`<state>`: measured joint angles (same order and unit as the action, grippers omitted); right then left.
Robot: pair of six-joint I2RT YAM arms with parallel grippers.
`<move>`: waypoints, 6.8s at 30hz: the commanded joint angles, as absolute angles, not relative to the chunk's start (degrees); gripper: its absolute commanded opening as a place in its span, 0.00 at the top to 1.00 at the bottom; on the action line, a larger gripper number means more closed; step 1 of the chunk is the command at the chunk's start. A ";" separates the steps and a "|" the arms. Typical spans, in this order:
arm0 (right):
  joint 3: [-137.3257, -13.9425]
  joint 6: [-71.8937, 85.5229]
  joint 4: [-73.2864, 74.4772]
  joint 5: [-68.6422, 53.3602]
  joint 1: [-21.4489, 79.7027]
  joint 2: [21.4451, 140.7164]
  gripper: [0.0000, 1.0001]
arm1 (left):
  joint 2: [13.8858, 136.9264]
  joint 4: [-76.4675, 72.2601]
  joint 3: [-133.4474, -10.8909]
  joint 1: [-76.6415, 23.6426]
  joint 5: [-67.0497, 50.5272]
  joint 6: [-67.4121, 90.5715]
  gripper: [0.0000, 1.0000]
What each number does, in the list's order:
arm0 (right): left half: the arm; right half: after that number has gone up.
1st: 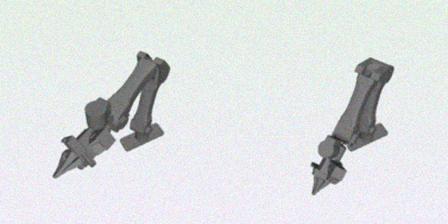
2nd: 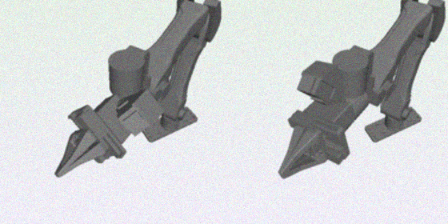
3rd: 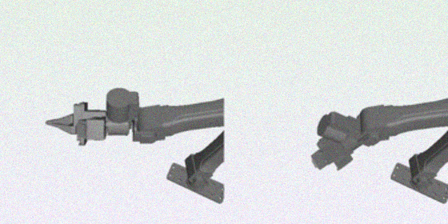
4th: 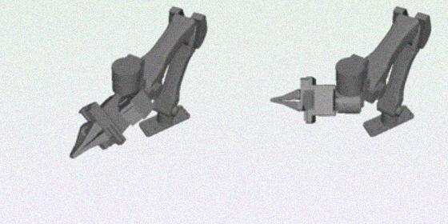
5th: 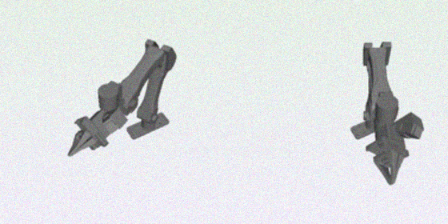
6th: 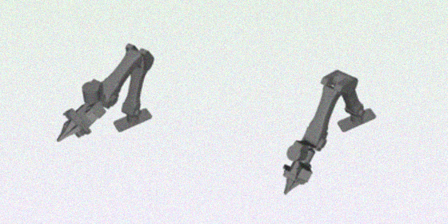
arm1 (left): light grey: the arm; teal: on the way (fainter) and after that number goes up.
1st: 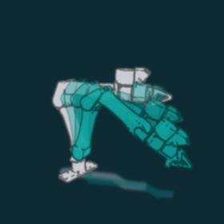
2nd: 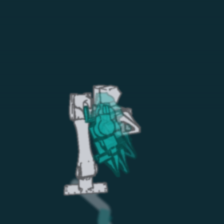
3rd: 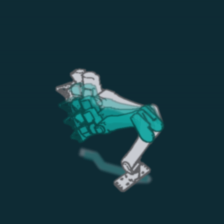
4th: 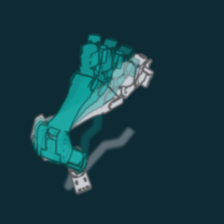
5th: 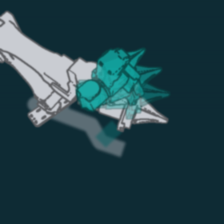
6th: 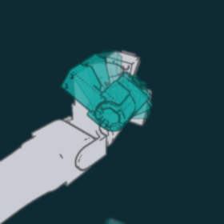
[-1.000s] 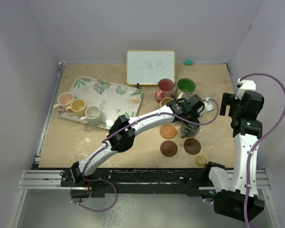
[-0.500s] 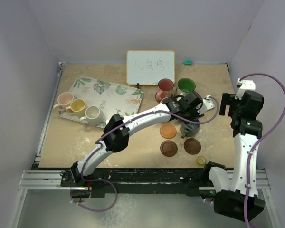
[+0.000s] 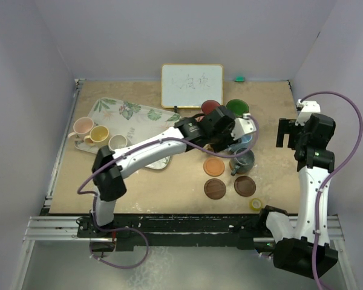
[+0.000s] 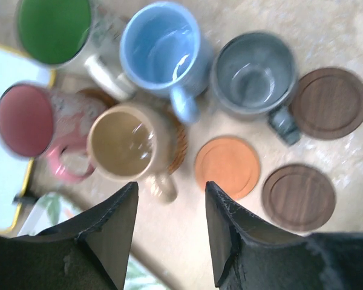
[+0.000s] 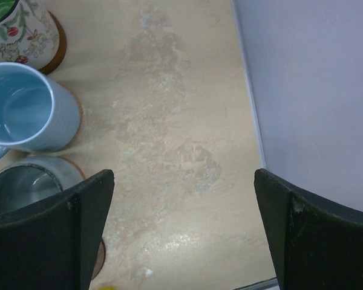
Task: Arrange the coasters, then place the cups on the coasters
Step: Place the cup on the coaster, then pick up the cup from the tray, then place the cup on the coaster.
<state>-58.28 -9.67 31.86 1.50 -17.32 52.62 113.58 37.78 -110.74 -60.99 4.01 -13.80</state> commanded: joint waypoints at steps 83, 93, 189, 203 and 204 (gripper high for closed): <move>-63.15 -14.44 33.49 -15.47 -1.49 58.76 0.02 | 96.53 45.74 -77.82 -4.09 -10.59 -41.21 0.97; -64.66 -13.60 33.96 -16.57 -1.50 58.55 0.02 | 94.33 39.60 -76.72 -6.32 -7.74 -29.34 0.97; -67.23 -3.67 14.75 -12.46 24.08 64.15 0.03 | 92.98 36.65 -93.71 -33.11 -4.89 0.44 0.97; -63.42 -3.66 27.33 -13.04 4.39 57.12 0.01 | 95.28 33.96 -92.47 -51.35 -2.58 -11.02 0.97; -63.15 -3.54 27.92 -13.12 3.03 57.25 0.01 | 96.17 33.71 -92.73 -52.52 -2.15 -11.83 0.97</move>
